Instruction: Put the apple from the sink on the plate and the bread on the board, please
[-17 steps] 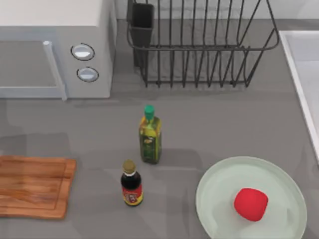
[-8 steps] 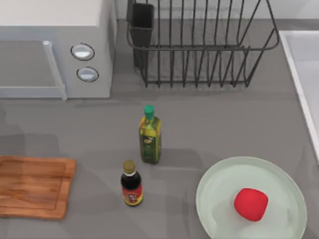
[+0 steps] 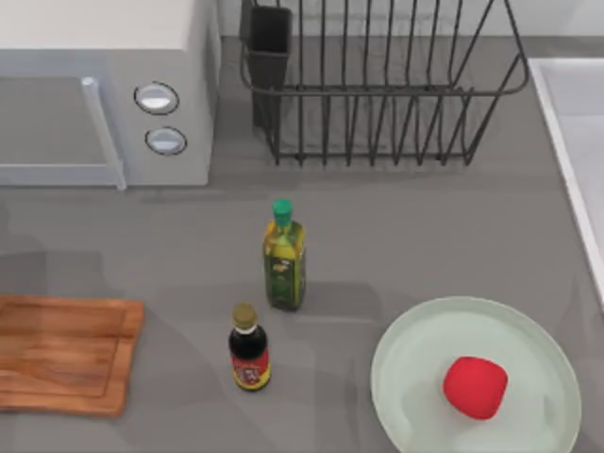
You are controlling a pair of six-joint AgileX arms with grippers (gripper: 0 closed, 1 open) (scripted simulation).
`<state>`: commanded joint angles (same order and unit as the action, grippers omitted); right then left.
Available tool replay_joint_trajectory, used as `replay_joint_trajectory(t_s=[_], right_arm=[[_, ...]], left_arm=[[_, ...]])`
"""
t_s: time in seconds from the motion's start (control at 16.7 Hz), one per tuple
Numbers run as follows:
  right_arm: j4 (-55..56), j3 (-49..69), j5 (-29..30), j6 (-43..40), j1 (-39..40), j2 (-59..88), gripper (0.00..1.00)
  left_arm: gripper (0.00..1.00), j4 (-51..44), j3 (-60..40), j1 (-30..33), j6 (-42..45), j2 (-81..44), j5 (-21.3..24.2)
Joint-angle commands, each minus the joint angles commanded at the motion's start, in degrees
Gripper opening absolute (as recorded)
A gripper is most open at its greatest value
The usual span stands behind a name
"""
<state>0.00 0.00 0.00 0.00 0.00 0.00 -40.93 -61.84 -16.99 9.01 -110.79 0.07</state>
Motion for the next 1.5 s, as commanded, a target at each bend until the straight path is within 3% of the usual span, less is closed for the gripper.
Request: replay_joint_trajectory(t_s=[0.36,0.42,1.02,1.5], right_arm=[[0.00,0.00,0.00,0.00,0.00,0.00,1.00],[0.00,0.00,0.00,0.00,0.00,0.00,1.00],[0.00,0.00,0.00,0.00,0.00,0.00,1.00],[0.00,0.00,0.00,0.00,0.00,0.00,1.00]], left_arm=[[0.02,0.00,0.00,0.00,0.00,0.00,0.00],[0.00,0.00,0.00,0.00,0.00,0.00,0.00],[0.00,-2.02,-0.49,0.66,0.07,2.32,-0.08],[0.00,-19.58,-6.95,4.45,0.02,8.81,-0.26]])
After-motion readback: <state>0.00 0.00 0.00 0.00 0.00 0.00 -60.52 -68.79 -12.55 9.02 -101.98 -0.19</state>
